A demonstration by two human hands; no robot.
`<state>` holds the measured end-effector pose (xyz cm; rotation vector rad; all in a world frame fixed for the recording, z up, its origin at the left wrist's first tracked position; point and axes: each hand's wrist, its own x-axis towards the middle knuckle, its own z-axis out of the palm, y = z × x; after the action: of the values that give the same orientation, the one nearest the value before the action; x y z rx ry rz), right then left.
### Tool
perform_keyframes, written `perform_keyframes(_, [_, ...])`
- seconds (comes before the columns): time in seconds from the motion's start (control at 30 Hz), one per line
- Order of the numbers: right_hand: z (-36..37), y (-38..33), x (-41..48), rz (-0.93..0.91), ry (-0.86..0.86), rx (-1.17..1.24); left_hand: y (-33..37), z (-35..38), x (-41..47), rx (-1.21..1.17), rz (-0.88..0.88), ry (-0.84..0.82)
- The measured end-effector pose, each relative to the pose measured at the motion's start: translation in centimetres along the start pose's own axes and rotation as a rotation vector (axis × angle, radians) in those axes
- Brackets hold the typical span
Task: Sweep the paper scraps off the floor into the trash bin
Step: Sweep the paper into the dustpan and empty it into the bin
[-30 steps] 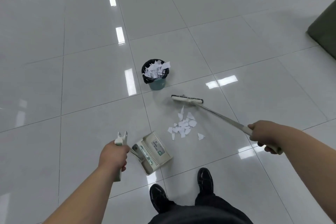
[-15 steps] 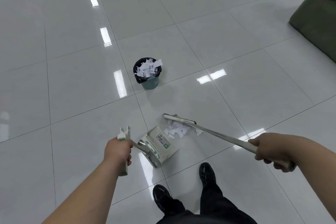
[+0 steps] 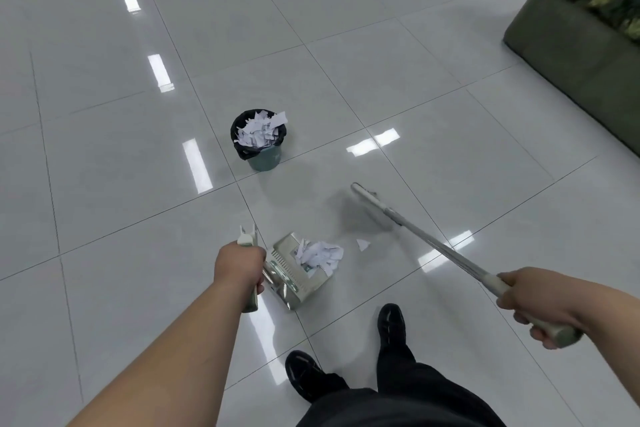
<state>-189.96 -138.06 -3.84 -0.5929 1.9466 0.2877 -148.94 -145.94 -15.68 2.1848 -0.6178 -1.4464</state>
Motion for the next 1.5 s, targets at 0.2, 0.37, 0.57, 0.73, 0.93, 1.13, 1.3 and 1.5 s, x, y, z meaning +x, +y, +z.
perform_keyframes(0.2, [4.1, -1.6, 0.1, 0.003, -0.061, 0.033, -0.5, -0.5, 0.1, 0.096, 0.019, -0.065])
perform_keyframes(0.37, [6.6, -2.3, -1.8, 0.007, -0.214, 0.068, -0.6, 0.7, 0.0, 0.104, 0.045, -0.108])
perform_keyframes(0.57, [4.4, -3.5, -4.0, -0.029, -0.290, 0.098, -0.6, 1.0, 0.0, 0.109, 0.071, -0.079])
perform_keyframes(0.73, [1.4, -3.6, -5.4, -0.068, -0.278, 0.074, -1.4, 0.2, -0.4, 0.101, 0.087, -0.071])
perform_keyframes(0.93, [1.3, -3.8, -5.7, -0.116, -0.186, -0.019, -4.0, -1.9, -2.3, 0.012, 0.066, -0.018])
perform_keyframes(1.13, [3.4, -7.7, -5.2, -0.156, -0.116, -0.003, -5.1, -4.7, -4.6, -0.172, 0.054, 0.057])
perform_keyframes(1.3, [3.4, -12.5, -3.5, -0.149, -0.227, 0.296, -3.1, -5.7, -6.4, -0.269, 0.079, 0.135])
perform_keyframes(1.5, [1.3, -18.9, -1.0, -0.231, -0.342, 0.649, 2.0, -6.8, -8.2, -0.384, 0.113, 0.221])
